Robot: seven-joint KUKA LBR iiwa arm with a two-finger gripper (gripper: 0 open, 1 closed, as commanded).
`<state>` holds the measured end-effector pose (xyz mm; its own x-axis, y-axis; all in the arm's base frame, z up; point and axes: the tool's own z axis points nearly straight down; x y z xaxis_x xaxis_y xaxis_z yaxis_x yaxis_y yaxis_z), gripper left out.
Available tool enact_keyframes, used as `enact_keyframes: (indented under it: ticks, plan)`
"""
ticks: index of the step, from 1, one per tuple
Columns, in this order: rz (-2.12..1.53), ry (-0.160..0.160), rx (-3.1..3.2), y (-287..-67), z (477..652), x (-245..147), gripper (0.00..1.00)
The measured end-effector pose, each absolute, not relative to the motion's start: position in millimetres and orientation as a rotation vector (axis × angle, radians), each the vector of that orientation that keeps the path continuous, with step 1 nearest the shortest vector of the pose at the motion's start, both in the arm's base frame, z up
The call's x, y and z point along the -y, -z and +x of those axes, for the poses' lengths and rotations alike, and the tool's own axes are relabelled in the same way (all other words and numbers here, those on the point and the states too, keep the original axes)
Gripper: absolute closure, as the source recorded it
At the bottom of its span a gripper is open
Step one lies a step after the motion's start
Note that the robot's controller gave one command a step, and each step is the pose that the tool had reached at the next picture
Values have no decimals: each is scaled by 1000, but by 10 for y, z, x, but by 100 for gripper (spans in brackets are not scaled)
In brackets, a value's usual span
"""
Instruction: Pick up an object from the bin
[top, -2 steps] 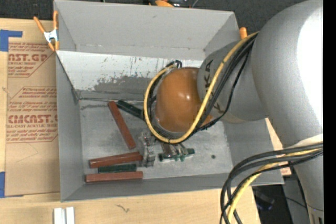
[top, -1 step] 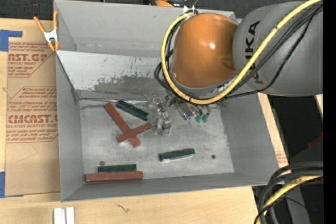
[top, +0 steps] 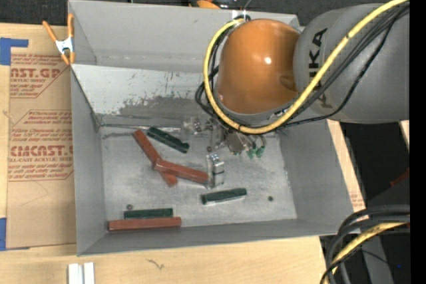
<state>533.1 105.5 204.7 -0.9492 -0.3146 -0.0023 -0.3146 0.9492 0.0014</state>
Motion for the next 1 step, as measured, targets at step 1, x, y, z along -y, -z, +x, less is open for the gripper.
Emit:
enact_keyframes:
  ticks: [1]
  plan:
    - [-623,0,-3084,-884,5604,-365,0]
